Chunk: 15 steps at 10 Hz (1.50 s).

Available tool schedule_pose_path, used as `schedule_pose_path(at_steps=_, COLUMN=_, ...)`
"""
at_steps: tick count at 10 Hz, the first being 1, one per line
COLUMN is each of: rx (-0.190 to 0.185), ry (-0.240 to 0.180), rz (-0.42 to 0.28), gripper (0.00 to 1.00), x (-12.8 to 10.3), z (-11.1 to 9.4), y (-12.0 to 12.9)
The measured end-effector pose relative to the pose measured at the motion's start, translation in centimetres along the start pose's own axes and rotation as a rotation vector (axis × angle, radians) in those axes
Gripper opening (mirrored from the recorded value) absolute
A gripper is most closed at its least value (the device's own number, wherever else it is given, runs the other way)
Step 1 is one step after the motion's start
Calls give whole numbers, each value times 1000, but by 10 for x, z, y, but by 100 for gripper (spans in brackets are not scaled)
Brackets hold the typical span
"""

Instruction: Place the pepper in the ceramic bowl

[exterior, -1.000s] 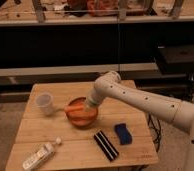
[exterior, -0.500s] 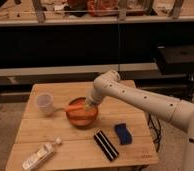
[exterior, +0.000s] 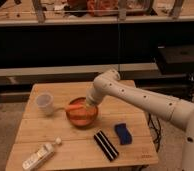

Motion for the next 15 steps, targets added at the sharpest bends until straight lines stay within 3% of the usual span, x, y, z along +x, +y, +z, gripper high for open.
schedule_pose_path(at_steps=4, rx=-1, ry=3, rz=-4, gripper=0, x=-1, z=1, y=-3)
schedule_pose_path(at_steps=7, rx=-2, ry=5, rz=-8, gripper=19, x=-1, z=2, y=-5)
schedule_pose_path(at_steps=8, rx=-3, ry=5, rz=-10, gripper=21, x=-3, z=2, y=-5)
schedule_pose_path(at_steps=14, rx=-5, ry=7, rz=-16, gripper=21, x=-4, z=3, y=-9)
schedule_pose_path(at_steps=15, rx=-5, ry=7, rz=-15, gripper=25, x=-4, z=3, y=-9)
